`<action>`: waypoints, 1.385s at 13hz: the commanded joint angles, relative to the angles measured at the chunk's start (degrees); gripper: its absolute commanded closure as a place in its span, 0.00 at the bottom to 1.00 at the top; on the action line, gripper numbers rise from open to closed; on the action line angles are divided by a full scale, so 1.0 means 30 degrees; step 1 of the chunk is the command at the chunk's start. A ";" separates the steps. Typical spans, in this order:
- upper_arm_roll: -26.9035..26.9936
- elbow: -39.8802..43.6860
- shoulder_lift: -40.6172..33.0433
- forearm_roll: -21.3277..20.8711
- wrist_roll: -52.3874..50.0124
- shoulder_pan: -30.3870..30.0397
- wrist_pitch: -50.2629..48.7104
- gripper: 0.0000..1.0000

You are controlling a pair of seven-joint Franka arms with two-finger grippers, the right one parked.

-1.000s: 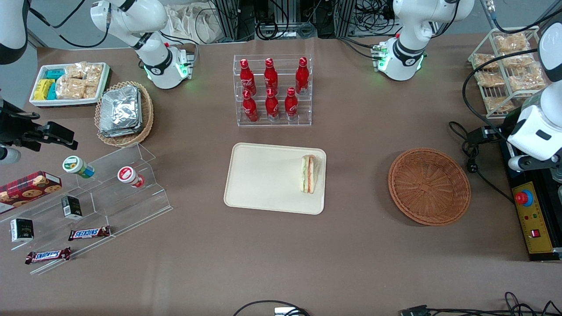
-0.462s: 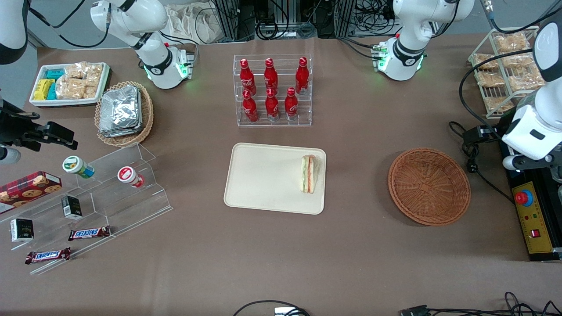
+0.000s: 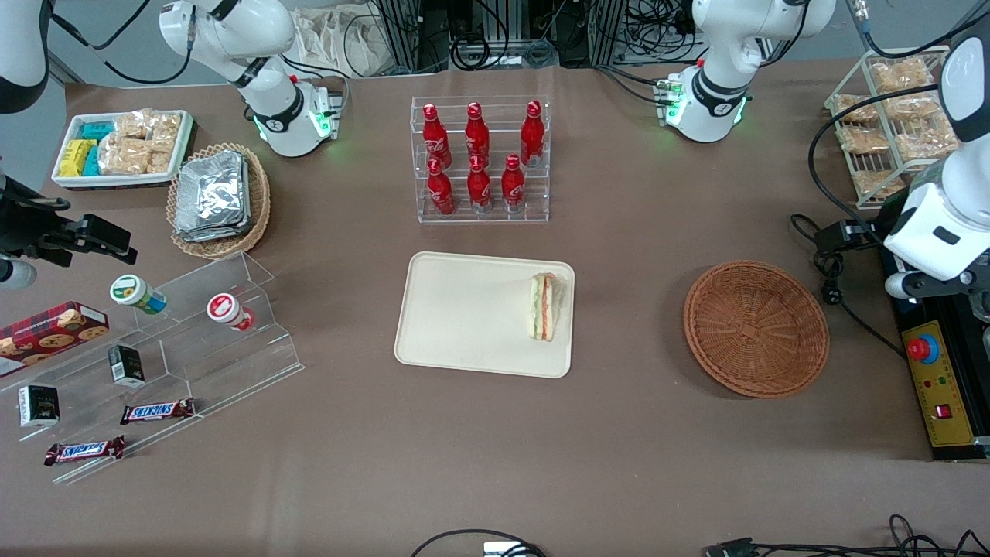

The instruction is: Place sandwich from basket to tray

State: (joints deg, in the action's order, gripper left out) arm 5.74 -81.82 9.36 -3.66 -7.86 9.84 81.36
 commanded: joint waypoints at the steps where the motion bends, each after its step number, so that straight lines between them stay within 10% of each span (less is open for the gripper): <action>1: -0.0126 -0.1285 -0.1268 0.0106 0.0070 -0.0263 0.0095 0.00; 13: -0.6040 -0.6033 -0.4523 0.1303 0.0129 -0.7671 0.1883 0.00; 18: -0.6044 -0.5365 -0.4204 0.1453 0.0100 -0.7793 0.2704 0.00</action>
State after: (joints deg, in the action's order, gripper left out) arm -11.69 -98.02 -2.42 -0.18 -7.86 -12.39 88.69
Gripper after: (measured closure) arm 0.000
